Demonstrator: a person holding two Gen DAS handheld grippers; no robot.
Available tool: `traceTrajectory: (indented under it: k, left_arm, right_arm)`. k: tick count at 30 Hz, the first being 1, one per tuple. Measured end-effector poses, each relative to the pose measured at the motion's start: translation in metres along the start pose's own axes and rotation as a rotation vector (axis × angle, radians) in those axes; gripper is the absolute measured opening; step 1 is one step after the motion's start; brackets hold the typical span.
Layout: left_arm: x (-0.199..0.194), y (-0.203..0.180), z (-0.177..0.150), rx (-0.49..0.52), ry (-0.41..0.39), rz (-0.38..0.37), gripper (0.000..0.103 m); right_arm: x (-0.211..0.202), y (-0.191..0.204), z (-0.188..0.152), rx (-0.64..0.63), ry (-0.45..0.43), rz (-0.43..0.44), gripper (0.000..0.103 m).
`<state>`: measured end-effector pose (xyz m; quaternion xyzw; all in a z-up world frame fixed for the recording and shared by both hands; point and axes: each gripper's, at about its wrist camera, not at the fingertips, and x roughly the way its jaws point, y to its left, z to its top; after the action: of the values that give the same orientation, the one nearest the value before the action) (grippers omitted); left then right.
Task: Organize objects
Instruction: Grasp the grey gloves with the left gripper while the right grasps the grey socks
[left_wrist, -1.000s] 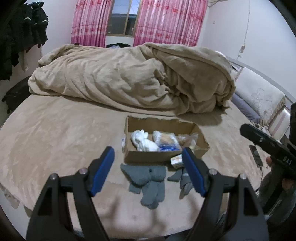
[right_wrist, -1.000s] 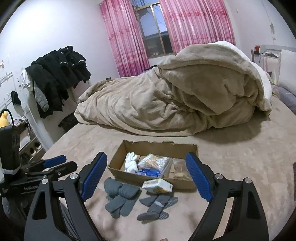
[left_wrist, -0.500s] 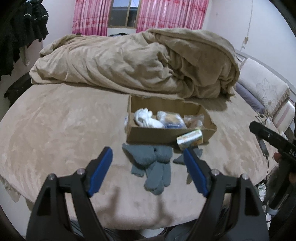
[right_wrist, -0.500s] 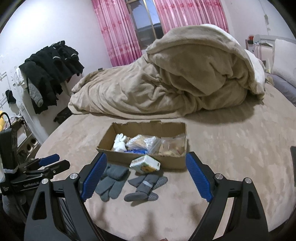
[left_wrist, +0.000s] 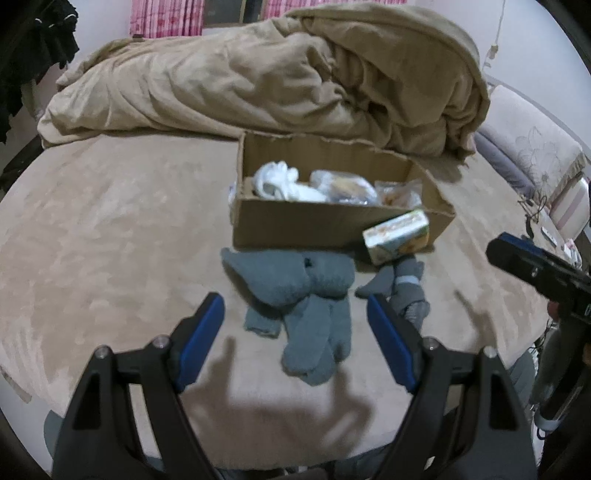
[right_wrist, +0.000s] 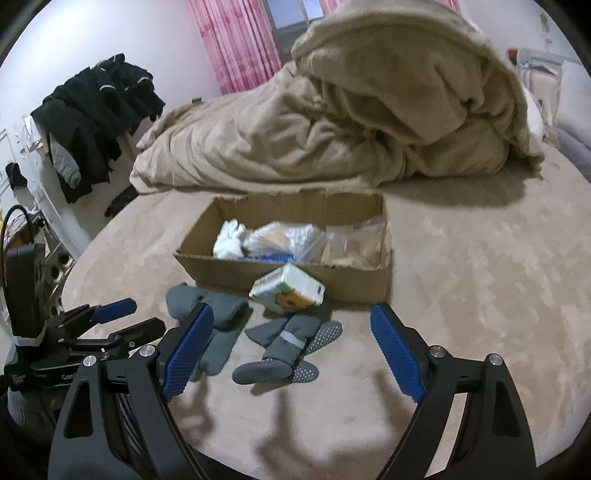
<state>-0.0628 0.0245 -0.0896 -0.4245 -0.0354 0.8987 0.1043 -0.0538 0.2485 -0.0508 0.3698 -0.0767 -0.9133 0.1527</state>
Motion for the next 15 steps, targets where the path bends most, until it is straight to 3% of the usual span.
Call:
traceTrajectory:
  k: [6,9,15]
  left_arm:
    - [0.029,0.004,-0.002,-0.012,0.026,0.013,0.081]
    - [0.042,0.005,-0.003,-0.020,0.032,0.017,0.089]
    - [0.069,0.007,-0.007,-0.007,0.066,0.015,0.090]
  right_arm:
    - [0.036,0.001,-0.011,-0.015,0.092,0.009,0.089]
    - [0.051,0.003,-0.016,-0.025,0.121,0.004,0.089]
    - [0.081,0.000,-0.021,-0.035,0.205,-0.032,0.088]
